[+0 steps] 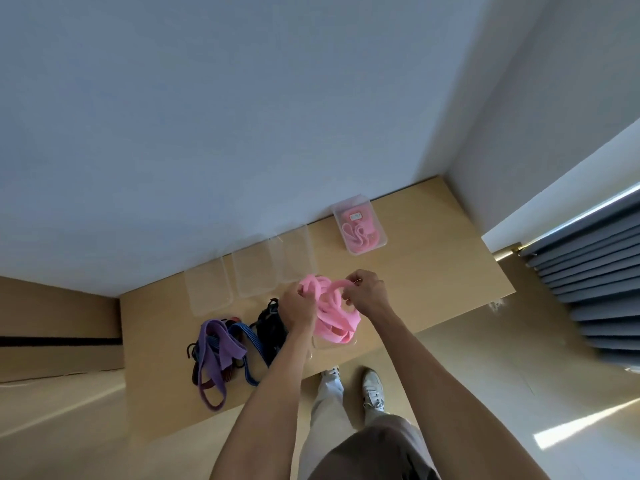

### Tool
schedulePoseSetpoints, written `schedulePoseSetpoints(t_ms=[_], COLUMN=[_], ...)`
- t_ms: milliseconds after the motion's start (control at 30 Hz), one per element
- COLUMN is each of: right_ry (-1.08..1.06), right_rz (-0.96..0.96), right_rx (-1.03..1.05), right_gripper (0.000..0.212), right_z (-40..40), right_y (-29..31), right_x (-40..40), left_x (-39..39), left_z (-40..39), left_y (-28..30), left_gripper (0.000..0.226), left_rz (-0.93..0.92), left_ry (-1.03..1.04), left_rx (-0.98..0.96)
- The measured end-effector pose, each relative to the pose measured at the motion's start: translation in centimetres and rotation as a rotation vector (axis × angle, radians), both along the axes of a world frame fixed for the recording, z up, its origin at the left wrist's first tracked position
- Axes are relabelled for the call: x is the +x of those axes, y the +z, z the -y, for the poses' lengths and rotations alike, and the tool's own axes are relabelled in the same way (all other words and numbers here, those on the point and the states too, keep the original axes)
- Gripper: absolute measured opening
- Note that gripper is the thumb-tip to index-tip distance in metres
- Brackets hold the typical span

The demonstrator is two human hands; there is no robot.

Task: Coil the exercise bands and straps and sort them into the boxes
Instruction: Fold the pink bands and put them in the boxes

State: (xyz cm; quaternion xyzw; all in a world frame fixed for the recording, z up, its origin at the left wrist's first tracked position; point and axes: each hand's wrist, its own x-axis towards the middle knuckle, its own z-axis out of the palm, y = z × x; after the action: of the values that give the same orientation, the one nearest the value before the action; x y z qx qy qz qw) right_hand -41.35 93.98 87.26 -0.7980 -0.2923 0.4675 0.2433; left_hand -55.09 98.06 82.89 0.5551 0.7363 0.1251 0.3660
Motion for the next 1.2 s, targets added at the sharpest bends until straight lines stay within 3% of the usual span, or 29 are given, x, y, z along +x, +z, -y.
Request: schedulePoseSetpoints(t_ms=[67, 233, 433, 600, 700, 833, 933, 1067, 1200], right_ry=[0.008, -0.058, -0.112, -0.043, 0.01, 0.026, -0.036, -0.099, -0.22], right_rz=[-0.047, -0.14, -0.12, -0.135, -0.212, -0.277, -0.403, -0.403, -0.344], right_rx=[-0.005, 0.078, 0.32, 0.516, 0.621, 0.685, 0.698, 0.799, 0.88], right_gripper=[0.02, 0.021, 0.03, 0.016, 0.014, 0.005, 0.034, 0.021, 0.024], right_z=[0.3, 0.5, -0.4, -1.4, -1.4, -1.1, -0.6, -0.1, -0.3], right_y=[0.3, 1.8, 7.6, 14.0, 16.4, 17.8, 18.1, 17.9, 17.2], right_x=[0.1, 0.7, 2.3, 3.3, 3.2, 2.5, 1.6, 0.0, -0.9], left_x=[-0.1, -0.9, -0.2, 1.1, 1.4, 1.4, 1.6, 2.6, 3.0], left_z=[-0.6, -1.3, -0.1, 0.7, 0.8, 1.5, 1.4, 0.9, -0.5], left_y=[0.4, 3.5, 11.2, 18.5, 21.4, 23.7, 24.8, 26.5, 27.7], left_gripper=[0.034, 0.005, 0.006, 0.015, 0.026, 0.011, 0.011, 0.012, 0.021], left_rz=[0.023, 0.314, 0.513, 0.549, 0.509, 0.507, 0.452, 0.327, 0.126], left_ry=[-0.034, -0.152, -0.181, -0.149, -0.189, -0.136, -0.114, -0.265, -0.42], left_rx=[-0.011, -0.022, 0.163, 0.193, 0.201, 0.278, 0.336, 0.428, 0.507])
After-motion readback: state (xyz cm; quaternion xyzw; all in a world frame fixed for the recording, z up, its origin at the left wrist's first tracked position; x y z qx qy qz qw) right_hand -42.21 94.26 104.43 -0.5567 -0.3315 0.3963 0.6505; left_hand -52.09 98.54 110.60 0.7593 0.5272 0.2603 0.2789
